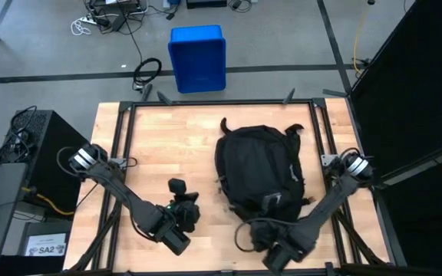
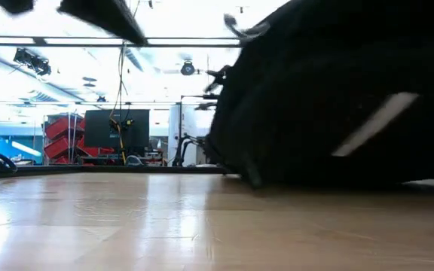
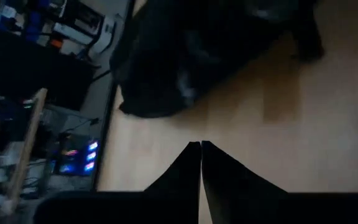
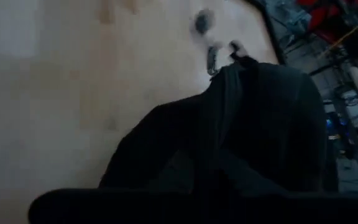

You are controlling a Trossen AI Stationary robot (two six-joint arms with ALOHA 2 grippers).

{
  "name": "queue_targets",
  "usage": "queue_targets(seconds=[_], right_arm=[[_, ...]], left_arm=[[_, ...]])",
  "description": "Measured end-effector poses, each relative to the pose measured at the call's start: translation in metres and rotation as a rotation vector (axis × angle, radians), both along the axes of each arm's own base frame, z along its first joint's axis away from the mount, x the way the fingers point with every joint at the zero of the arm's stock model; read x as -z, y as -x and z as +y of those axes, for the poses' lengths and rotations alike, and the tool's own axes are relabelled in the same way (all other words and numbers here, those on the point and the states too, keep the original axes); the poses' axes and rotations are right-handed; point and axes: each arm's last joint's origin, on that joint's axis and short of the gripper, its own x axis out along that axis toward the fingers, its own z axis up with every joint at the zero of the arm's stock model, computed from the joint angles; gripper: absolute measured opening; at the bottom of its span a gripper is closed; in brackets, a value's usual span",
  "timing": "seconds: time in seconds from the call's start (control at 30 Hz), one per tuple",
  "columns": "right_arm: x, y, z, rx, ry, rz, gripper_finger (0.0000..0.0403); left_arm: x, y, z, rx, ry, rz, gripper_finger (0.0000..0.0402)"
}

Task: Unpack backpack
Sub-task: Close the backpack

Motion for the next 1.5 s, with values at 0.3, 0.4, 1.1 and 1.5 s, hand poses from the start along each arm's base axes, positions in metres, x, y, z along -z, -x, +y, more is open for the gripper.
queue_targets(seconds=[0.3, 0.4, 1.1, 1.5], right_arm=[[-0.007, 0.020, 0.007, 0.031, -0.033, -0.049, 0.0000], [-0.007, 0.020, 0.006, 0.035, -0.040, -0.044, 0.0000], [-0.007, 0.016, 0.005, 0.050, -0.078, -0.045, 0.0000], [-0.007, 0.005, -0.003, 0.078, -0.109, -0.050, 0.0000]], left_arm=[[0.017, 0.012, 0.019, -0.118, -0.018, 0.028, 0.0000], [0.019, 0.008, 0.017, -0.108, 0.010, -0.005, 0.0000], [0.042, -0.023, 0.028, 0.433, 0.440, -0.557, 0.0110], [0.062, -0.036, 0.035, 0.440, 0.557, -0.605, 0.0134]])
